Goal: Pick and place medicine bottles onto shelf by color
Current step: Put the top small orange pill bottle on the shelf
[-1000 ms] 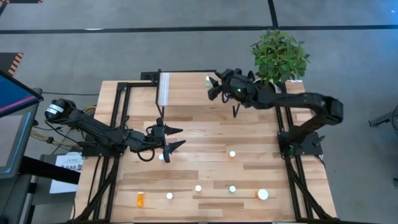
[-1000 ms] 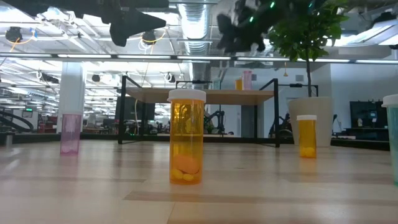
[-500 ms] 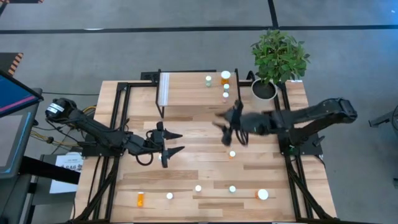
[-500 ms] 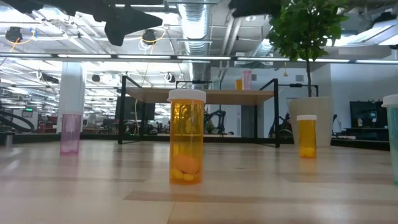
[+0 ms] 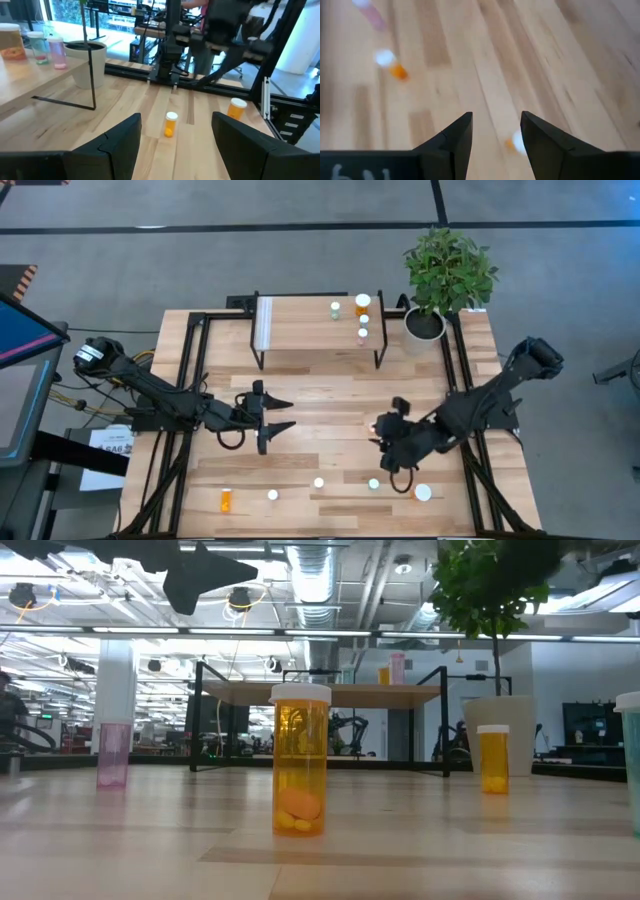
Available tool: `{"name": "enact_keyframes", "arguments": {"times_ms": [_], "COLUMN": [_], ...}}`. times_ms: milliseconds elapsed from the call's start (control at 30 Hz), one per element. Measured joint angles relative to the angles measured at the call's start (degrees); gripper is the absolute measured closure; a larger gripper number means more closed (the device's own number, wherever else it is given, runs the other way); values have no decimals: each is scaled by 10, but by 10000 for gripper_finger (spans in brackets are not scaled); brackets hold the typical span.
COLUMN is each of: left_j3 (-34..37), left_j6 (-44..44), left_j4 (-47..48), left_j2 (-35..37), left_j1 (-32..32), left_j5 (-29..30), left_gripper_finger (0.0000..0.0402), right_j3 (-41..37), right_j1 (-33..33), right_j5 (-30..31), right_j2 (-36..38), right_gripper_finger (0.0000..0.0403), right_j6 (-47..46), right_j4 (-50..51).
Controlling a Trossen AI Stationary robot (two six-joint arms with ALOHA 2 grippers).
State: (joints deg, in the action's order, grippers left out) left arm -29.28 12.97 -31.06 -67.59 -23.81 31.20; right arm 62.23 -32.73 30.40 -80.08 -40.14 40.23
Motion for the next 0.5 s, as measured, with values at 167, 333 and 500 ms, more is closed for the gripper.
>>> {"name": "enact_keyframes", "arguments": {"times_ms": [167,333,500], "left_j3": [0,0,0], "left_j6": [2,3,3], "left_j4": [-7,-8,-3], "left_j2": [0,0,0], "left_j1": [0,0,0], "left_j5": [-1,-9,-15], "left_gripper_finger": [171,171,171], "right_j3": [0,-24,-80], "right_j1": [-9,14,48], "right_j5": [-2,-18,-42], "right_j2": [-25,-20,24], "right_gripper_finger": [216,217,217], "right_j6": [-58,-60,-62], "right_j4": [64,64,37]}}
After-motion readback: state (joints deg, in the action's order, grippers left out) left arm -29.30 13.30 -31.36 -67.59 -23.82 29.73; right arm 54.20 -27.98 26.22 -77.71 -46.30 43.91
